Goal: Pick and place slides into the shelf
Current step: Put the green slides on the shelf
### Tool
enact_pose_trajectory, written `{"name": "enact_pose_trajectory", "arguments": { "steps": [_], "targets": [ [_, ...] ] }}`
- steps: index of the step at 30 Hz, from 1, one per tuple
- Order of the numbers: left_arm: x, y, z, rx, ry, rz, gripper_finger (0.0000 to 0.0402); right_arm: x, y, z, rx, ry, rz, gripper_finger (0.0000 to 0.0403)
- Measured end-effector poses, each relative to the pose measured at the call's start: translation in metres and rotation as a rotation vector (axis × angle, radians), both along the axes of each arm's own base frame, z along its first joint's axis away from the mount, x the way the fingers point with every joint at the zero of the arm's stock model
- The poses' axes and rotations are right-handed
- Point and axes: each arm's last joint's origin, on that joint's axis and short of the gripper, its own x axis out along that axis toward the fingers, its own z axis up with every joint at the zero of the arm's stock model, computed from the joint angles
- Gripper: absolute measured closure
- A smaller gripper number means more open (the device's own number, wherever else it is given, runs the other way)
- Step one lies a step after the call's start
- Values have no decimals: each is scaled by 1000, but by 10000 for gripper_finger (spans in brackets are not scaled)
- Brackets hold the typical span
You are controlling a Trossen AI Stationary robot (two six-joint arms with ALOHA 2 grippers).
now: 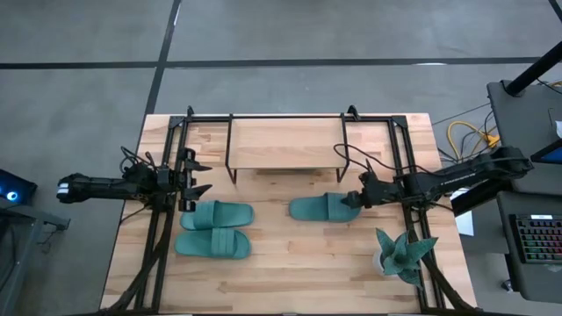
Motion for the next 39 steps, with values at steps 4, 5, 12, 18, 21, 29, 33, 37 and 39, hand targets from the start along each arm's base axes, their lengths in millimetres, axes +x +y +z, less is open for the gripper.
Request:
{"name": "enact_pose_trajectory", "arguments": {
  "steps": [4, 5, 12, 18, 21, 29, 33, 37, 39],
  "targets": [
    [0, 0, 0, 0, 0, 0, 189, 2, 0, -3, 16, -92, -2, 207],
    [0, 0, 0, 0, 0, 0, 189, 2, 0, -3, 18, -109, -1, 207],
    [0, 0, 0, -1, 0, -1, 189, 1, 0, -5, -12, -123, 27, 214],
    [0, 0, 0, -4, 0, -2, 189, -1, 0, -10, -24, -106, 35, 226],
    [0, 0, 0, -4, 0, -2, 189, -3, -1, -12, -28, -101, 32, 234],
    [0, 0, 0, -4, 0, -1, 189, -5, -1, -15, -56, -89, 50, 273],
    [0, 0, 0, -4, 0, -1, 189, -4, -1, -15, -77, -92, 53, 303],
    [0, 0, 0, -4, 0, -1, 189, -4, -1, -15, -90, -93, 58, 333],
    [0, 0, 0, -4, 0, -2, 189, -4, -1, -15, -104, -92, 70, 348]
  ]
}}
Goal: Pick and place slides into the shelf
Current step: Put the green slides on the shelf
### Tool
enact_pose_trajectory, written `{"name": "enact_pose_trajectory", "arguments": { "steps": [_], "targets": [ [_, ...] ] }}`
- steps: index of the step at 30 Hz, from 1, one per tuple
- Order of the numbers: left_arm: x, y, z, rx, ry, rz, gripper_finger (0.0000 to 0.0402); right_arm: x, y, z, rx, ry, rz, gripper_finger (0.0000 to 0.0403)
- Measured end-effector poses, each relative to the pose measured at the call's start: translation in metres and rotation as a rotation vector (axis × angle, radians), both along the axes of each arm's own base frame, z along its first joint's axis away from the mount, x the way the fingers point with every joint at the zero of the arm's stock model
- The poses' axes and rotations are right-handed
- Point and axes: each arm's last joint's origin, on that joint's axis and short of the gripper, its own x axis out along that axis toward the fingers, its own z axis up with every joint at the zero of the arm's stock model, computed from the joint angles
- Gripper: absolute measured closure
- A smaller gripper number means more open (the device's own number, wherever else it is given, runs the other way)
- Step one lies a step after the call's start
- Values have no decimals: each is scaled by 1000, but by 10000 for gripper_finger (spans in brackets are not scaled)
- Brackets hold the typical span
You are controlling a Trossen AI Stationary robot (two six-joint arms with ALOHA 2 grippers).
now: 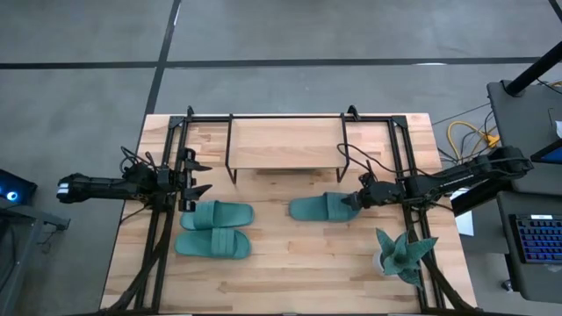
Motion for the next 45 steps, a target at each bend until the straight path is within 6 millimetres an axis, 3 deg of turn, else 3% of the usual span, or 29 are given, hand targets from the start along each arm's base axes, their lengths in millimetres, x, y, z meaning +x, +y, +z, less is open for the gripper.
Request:
{"name": "enact_pose_trajectory", "arguments": {
  "steps": [6, 17, 23, 32, 38, 45],
  "targets": [
    [0, 0, 0, 0, 0, 0, 189, 0, 0, 0, -45, 2, 26, 388],
    [0, 0, 0, 0, 0, 0, 189, 7, 1, 10, -77, -94, 53, 393],
    [0, 0, 0, 0, 1, 0, 189, 18, 2, 31, -145, -160, 101, 394],
    [0, 0, -1, 14, 7, 6, 189, 38, 4, 81, -324, -289, 147, 394],
    [3, 0, -3, 171, 29, 68, 189, 45, 5, 107, -453, -345, 192, 394],
    [11, 0, -7, 523, 70, 191, 189, 48, 5, 126, -545, -383, 223, 394]
  ]
}}
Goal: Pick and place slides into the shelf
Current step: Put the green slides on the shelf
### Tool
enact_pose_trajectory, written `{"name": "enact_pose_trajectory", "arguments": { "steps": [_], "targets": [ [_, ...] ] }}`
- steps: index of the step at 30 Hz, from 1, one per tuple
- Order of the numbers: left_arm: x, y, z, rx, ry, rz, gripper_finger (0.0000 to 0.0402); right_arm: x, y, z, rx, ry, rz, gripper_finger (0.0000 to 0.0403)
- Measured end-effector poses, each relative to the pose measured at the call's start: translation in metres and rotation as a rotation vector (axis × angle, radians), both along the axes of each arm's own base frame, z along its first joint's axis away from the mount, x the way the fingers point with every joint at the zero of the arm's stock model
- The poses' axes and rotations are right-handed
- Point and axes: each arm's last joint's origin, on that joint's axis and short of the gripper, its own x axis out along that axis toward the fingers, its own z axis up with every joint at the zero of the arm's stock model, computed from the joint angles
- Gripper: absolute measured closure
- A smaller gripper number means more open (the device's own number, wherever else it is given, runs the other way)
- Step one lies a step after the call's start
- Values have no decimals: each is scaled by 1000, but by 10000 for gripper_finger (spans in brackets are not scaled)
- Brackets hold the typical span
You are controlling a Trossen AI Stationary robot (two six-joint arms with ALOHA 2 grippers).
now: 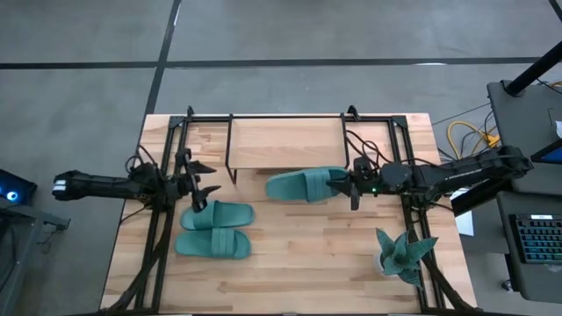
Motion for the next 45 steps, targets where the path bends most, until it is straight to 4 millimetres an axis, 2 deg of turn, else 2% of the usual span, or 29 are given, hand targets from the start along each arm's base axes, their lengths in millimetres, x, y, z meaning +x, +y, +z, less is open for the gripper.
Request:
{"name": "enact_pose_trajectory", "arguments": {
  "steps": [7, 14, 18, 20, 26, 35, 41, 45],
  "targets": [
    [9, 1, 11, 173, 4, 81, 189, 3, 0, 19, -90, -42, 18, 394],
    [27, 7, 18, 364, 85, 373, 189, 4, 1, 36, -154, -82, 28, 394],
    [39, 11, 24, 407, 76, 518, 189, 5, 0, 47, -212, -105, 24, 394],
    [45, 11, 30, 475, 53, 544, 189, 5, 0, 53, -243, -117, 15, 394],
    [70, 11, 28, 609, 150, 552, 189, 4, 0, 66, -312, -137, 13, 394],
    [100, 12, 36, 814, 145, 662, 189, 4, -1, 67, -328, -122, -17, 394],
    [118, 12, 28, 1022, 218, 692, 189, 4, -2, 65, -336, -105, -41, 394],
    [125, 12, 23, 1063, 198, 726, 189, 2, -3, 66, -343, -99, -72, 394]
  ]
}}
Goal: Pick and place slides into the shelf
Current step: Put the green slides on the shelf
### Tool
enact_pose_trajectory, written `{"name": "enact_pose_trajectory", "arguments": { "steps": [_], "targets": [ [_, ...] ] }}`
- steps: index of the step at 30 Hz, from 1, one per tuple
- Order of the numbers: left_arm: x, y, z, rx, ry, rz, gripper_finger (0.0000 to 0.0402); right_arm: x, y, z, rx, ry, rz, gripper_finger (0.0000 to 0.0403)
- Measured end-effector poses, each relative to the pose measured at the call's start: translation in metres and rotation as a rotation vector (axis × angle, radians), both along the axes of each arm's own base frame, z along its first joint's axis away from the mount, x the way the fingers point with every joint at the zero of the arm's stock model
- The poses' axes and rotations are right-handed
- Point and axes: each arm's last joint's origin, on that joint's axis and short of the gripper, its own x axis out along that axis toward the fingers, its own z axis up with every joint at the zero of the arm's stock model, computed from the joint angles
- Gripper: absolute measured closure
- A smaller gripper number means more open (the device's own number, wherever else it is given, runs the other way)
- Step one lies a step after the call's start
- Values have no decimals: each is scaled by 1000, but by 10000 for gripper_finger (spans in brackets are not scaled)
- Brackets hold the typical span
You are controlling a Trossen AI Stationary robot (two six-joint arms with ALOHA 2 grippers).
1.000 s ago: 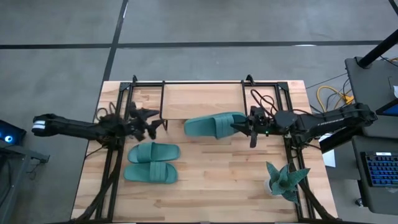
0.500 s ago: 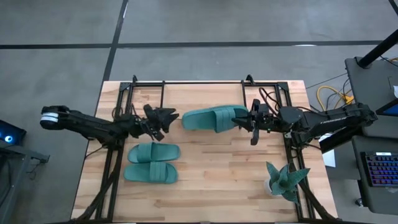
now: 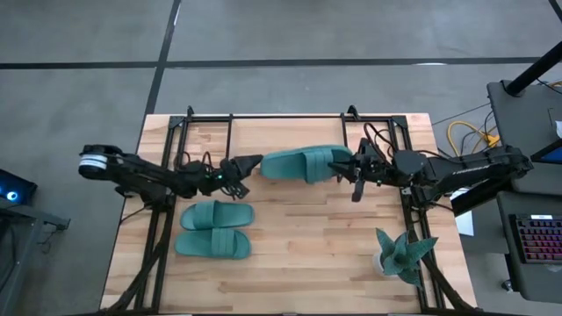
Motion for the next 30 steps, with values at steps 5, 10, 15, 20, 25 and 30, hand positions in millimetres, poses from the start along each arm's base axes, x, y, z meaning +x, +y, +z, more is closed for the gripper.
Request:
{"name": "enact_pose_trajectory", "arguments": {
  "steps": [5, 10, 15, 20, 25, 30],
  "targets": [
    [2, 0, 1, 6, -107, 1, 189, -3, -2, 1, -1, -2, -21, 394],
    [6, 0, -6, 100, -49, 37, 189, -5, -2, 3, -3, -9, -23, 394],
    [11, 0, -12, 177, 4, 67, 189, -5, -2, 1, -5, 1, -25, 394],
    [16, 0, -10, 182, -40, 74, 189, -5, -3, 2, -6, 1, -43, 394],
    [20, 0, -6, 182, -55, 71, 189, -6, -3, 2, -12, -2, -45, 394],
    [20, 0, -7, 182, -53, 68, 189, -11, -6, 6, -42, -11, -83, 394]
  ]
}}
